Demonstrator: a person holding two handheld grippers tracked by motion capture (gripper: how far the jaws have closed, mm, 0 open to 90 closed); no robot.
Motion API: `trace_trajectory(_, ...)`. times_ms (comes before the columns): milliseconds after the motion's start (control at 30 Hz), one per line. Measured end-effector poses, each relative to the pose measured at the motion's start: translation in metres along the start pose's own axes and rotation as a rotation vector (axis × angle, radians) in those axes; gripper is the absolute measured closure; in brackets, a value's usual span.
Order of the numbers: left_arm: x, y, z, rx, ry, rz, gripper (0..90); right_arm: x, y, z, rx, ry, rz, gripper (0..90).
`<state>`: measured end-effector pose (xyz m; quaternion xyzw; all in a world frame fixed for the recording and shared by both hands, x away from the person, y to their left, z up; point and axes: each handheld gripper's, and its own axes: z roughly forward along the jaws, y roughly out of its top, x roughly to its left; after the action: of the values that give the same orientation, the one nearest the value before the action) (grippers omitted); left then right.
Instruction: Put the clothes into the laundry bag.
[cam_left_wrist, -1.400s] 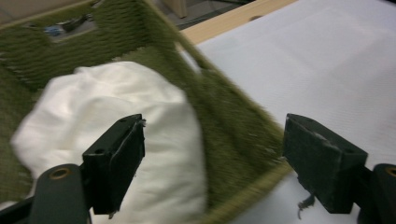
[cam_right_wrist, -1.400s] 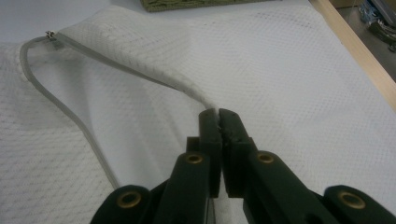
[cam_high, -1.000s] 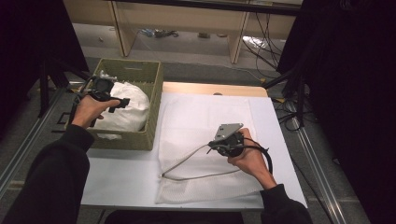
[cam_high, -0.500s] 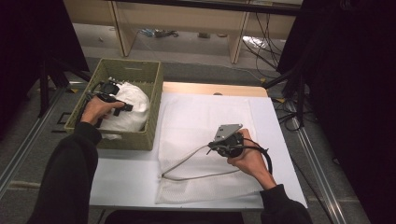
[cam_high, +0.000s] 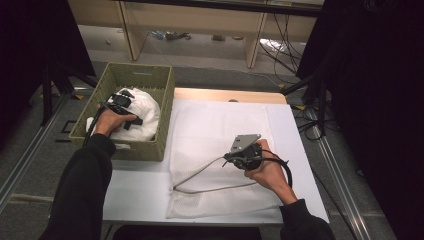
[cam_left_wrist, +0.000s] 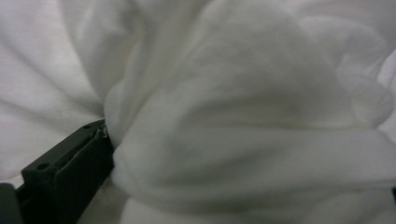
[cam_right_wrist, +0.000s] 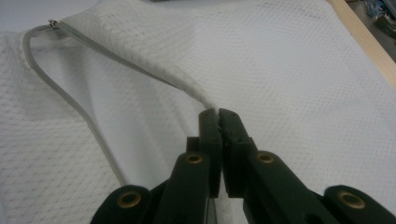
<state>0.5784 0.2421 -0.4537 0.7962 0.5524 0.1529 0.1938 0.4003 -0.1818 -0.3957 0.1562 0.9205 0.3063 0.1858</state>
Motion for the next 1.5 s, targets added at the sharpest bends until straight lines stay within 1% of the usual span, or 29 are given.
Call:
trace_trajectory(67, 0.0, 0.001, 0.004, -0.002, -0.001, 0.037, 0.0, 0.001, 0.0, 0.0, 0.002, 0.002, 0.015, 89.4)
trace_trajectory(100, -0.002, 0.002, 0.006, 0.007, -0.014, -0.002, 0.0, 0.0, 0.0, 0.0, -0.004, 0.006, 0.008, 89.4)
trace_trajectory(133, 0.001, 0.004, 0.005, 0.02, -0.012, 0.041, 0.6, -0.001, 0.0, -0.001, -0.003, -0.003, 0.001, 89.4)
trace_trajectory(200, -0.001, 0.004, 0.002, 0.009, -0.024, 0.05, 19.1, -0.001, 0.0, 0.0, -0.003, -0.002, -0.001, 89.4)
trace_trajectory(233, -0.003, 0.004, 0.001, 0.006, -0.036, 0.074, 24.3, -0.001, 0.0, 0.0, -0.003, -0.003, 0.001, 89.4)
trace_trajectory(267, -0.006, 0.004, -0.001, -0.003, -0.036, 0.078, 28.6, 0.0, 0.001, 0.0, 0.002, 0.001, 0.022, 89.4)
trace_trajectory(300, -0.005, 0.004, -0.005, -0.013, -0.069, 0.119, 31.1, 0.0, 0.001, 0.0, 0.001, 0.0, 0.023, 89.4)
trace_trajectory(333, -0.005, 0.004, -0.006, -0.031, -0.089, 0.12, 33.3, -0.002, 0.0, 0.0, -0.003, -0.009, -0.003, 89.4)
trace_trajectory(400, -0.003, 0.002, -0.008, -0.046, -0.117, 0.147, 34.5, -0.002, 0.0, 0.0, -0.001, -0.007, -0.001, 89.4)
trace_trajectory(433, -0.002, 0.002, -0.008, -0.049, -0.115, 0.144, 34.1, -0.002, 0.0, 0.0, -0.002, -0.006, 0.0, 89.4)
trace_trajectory(500, -0.002, 0.004, -0.005, -0.04, -0.075, 0.117, 26.8, -0.002, 0.0, 0.001, -0.004, 0.008, 0.013, 89.4)
trace_trajectory(533, -0.003, 0.005, -0.001, -0.032, -0.022, 0.089, 20.6, -0.002, 0.0, 0.001, -0.003, 0.008, 0.01, 89.4)
trace_trajectory(600, -0.004, 0.004, 0.008, -0.011, 0.03, 0.067, 5.3, -0.002, 0.0, 0.001, -0.002, 0.007, 0.006, 89.4)
trace_trajectory(633, -0.003, 0.004, 0.01, 0.015, 0.036, 0.036, 0.0, -0.002, 0.0, 0.0, -0.004, 0.004, 0.004, 89.4)
trace_trajectory(700, -0.004, 0.006, 0.013, 0.037, 0.035, 0.032, 0.0, -0.002, 0.0, -0.001, -0.003, -0.005, -0.007, 89.4)
trace_trajectory(733, -0.005, 0.007, 0.012, 0.046, 0.03, 0.027, 1.1, -0.001, 0.0, 0.0, -0.001, 0.001, -0.004, 89.3)
trace_trajectory(867, -0.005, 0.008, 0.004, 0.003, 0.027, 0.058, 35.3, -0.002, -0.002, 0.002, 0.002, 0.007, 0.003, 89.4)
trace_trajectory(900, -0.003, 0.007, 0.002, -0.005, 0.024, 0.062, 39.9, -0.002, -0.002, 0.001, 0.004, 0.003, 0.016, 89.4)
trace_trajectory(967, -0.002, 0.006, -0.003, -0.032, 0.016, 0.005, 45.6, -0.003, -0.002, 0.0, 0.0, 0.0, 0.002, 89.4)
trace_trajectory(1000, -0.003, 0.007, -0.005, -0.032, 0.021, 0.007, 48.3, -0.003, -0.001, 0.0, 0.002, -0.003, 0.009, 89.4)
trace_trajectory(1067, -0.006, 0.01, -0.008, -0.062, 0.023, 0.017, 49.7, -0.003, -0.001, 0.002, 0.007, 0.009, 0.025, 89.4)
trace_trajectory(1133, -0.005, 0.012, -0.013, -0.113, 0.0, -0.032, 51.1, -0.004, -0.002, 0.002, 0.004, -0.003, -0.004, 89.4)
trace_trajectory(1200, -0.004, 0.014, -0.018, -0.161, -0.029, -0.078, 51.6, -0.004, -0.001, 0.003, 0.001, 0.005, 0.003, 89.4)
trace_trajectory(1233, -0.004, 0.014, -0.018, -0.161, -0.029, -0.078, 51.6, -0.005, -0.001, 0.003, 0.0, 0.006, 0.006, 89.4)
trace_trajectory(1300, -0.005, 0.016, -0.029, -0.22, -0.06, -0.111, 51.6, -0.004, -0.003, 0.003, 0.004, 0.007, 0.008, 89.4)
trace_trajectory(1367, -0.005, 0.018, -0.034, -0.236, -0.073, -0.12, 51.7, -0.004, -0.003, 0.002, 0.005, 0.009, 0.013, 89.4)
trace_trajectory(1400, -0.005, 0.019, -0.038, -0.257, -0.084, -0.138, 51.7, -0.004, -0.003, 0.002, 0.003, 0.007, 0.013, 89.4)
trace_trajectory(1433, -0.004, 0.019, -0.041, -0.275, -0.087, -0.147, 51.7, -0.003, -0.002, 0.0, 0.012, 0.008, 0.037, 89.4)
trace_trajectory(1500, -0.002, 0.019, -0.049, -0.296, -0.093, -0.157, 51.7, -0.002, -0.003, 0.0, 0.007, 0.004, 0.027, 89.4)
